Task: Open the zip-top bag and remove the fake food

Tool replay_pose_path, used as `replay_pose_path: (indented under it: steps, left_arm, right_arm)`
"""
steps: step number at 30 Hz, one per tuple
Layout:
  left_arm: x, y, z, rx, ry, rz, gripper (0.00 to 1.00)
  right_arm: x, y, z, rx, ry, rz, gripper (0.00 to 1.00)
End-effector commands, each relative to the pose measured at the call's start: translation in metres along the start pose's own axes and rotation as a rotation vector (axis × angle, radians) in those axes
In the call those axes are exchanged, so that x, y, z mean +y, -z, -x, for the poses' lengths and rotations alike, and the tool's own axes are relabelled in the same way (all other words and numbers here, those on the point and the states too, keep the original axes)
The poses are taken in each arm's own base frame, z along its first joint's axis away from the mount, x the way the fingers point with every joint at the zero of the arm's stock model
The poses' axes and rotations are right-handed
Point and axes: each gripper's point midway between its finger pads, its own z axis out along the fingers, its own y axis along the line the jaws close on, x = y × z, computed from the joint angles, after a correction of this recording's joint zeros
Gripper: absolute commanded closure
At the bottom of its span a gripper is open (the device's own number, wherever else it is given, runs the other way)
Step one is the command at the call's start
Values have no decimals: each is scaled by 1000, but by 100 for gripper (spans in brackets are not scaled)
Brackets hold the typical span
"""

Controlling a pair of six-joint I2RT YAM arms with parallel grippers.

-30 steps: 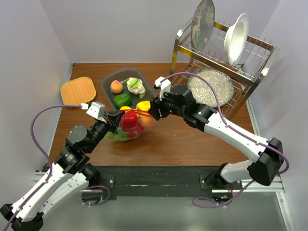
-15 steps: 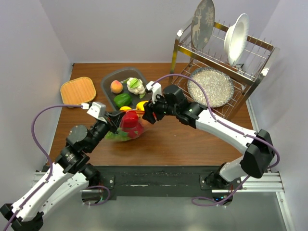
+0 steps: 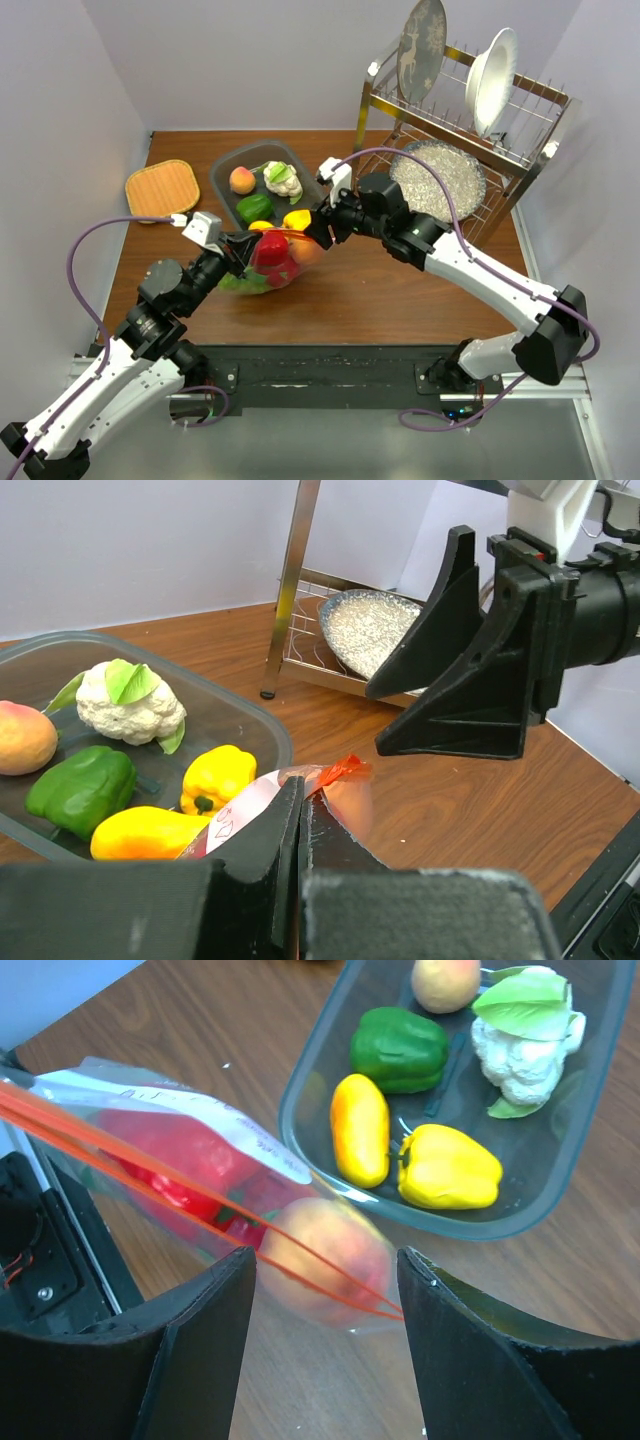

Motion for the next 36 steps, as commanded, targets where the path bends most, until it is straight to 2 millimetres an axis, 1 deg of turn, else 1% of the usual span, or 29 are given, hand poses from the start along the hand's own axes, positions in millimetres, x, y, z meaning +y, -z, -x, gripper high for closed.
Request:
replay_pose_path:
  steps: [1, 3, 11, 16, 20, 21, 25, 26, 27, 28, 29, 30, 31, 32, 33, 34, 35, 36]
  left_arm:
    - [-10, 2, 46, -140, -13, -37, 100]
    - [-10, 2, 47, -142, -13, -36, 100]
    - [-10, 3, 46, -140, -15, -36, 100]
    - [-10, 2, 44, -135, -12, -39, 100]
    - [-12, 1, 45, -137, -11, -46, 100]
    - [-12, 1, 45, -136, -11, -48, 100]
    - [-12, 0, 45, -134, -5, -49, 100]
    - [-13, 0, 45, -133, -5, -50, 100]
    - [-12, 0, 45, -133, -4, -49, 100]
    - [-13, 0, 44, -130, -4, -50, 100]
    - [-13, -1, 44, -127, -3, -53, 100]
    - [-12, -1, 43, -122, -1, -47, 100]
    - [-13, -1, 41, -114, 3, -47, 100]
    - [-13, -1, 41, -104, 7, -45, 100]
    - [-13, -2, 42, -98, 25, -43, 100]
    - [-14, -6, 41, -83, 30, -40, 100]
    - [-15, -6, 40, -51, 32, -42, 100]
    - [-16, -8, 32, -4, 34, -42, 100]
  right_arm:
    - [-5, -6, 13, -29, 9, -4, 38]
    - [-2, -9, 13, -24, 7, 15, 39]
    - [9, -17, 1, 9, 12, 92, 38]
    - [13, -20, 1, 2, 16, 114, 38]
    - [16, -26, -2, 16, 11, 145, 40]
    - [18, -30, -7, 31, 5, 161, 41]
    - [23, -35, -14, 39, -8, 190, 45]
    - [22, -36, -20, 49, -16, 183, 50]
    - [21, -36, -19, 45, -20, 176, 55]
    - [17, -32, -14, 23, -22, 148, 63]
    - [14, -30, -17, 22, -30, 126, 77]
    - [11, -27, -13, 6, -41, 103, 85]
    - [9, -19, -7, -9, -46, 81, 93]
    - [3, -13, -2, -23, -50, 38, 100]
    - [1, -8, 1, -28, -66, 17, 100]
    - [0, -2, -1, -14, -77, -1, 100]
    - [0, 9, 9, -40, -83, -16, 100]
    - [-1, 15, 9, -39, -103, -29, 100]
